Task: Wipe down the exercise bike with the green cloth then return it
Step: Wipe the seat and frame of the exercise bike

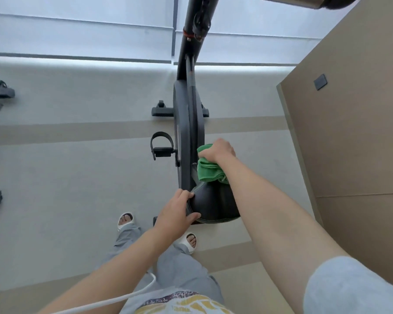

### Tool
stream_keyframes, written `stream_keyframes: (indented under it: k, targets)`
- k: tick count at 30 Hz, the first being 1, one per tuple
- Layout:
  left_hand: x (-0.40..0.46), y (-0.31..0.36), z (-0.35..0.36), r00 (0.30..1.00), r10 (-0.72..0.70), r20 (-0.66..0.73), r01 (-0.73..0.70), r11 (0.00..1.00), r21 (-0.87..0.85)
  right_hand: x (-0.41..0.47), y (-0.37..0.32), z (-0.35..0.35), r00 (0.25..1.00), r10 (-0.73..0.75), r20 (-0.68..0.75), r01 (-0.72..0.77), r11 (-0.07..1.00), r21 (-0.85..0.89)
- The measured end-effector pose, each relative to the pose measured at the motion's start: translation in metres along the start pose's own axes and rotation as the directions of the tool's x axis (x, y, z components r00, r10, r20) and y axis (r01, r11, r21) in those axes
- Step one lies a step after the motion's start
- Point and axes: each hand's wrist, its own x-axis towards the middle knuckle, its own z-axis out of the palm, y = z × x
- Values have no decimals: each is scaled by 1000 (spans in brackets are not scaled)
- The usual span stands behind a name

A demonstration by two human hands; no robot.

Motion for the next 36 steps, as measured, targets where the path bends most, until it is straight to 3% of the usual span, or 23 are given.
stream_keyframes:
  k: [7,11,13,20,28,36]
  targets:
    - [1,13,-2,998,-66,5,66,992,107,-37,40,19,986,-117,-121,155,912,381]
    - [6,17,-5,998,-69,14,66,985,160,-86,97,47,987,-102,-120,109,992,55]
    - [9,19,-7,998,-56,36,48,981,190,-108,120,59,991,-66,-116,65,998,-16]
    - [18,30,-7,995,-65,75,33,930,366,-120,132,77,981,-11,-191,23,998,61]
    - [21,32,-2,997,-69,39,49,925,376,-92,100,63,962,140,-234,-127,990,67]
    - [16,33,-2,997,-78,19,67,937,343,-88,105,64,976,92,-198,-76,993,88]
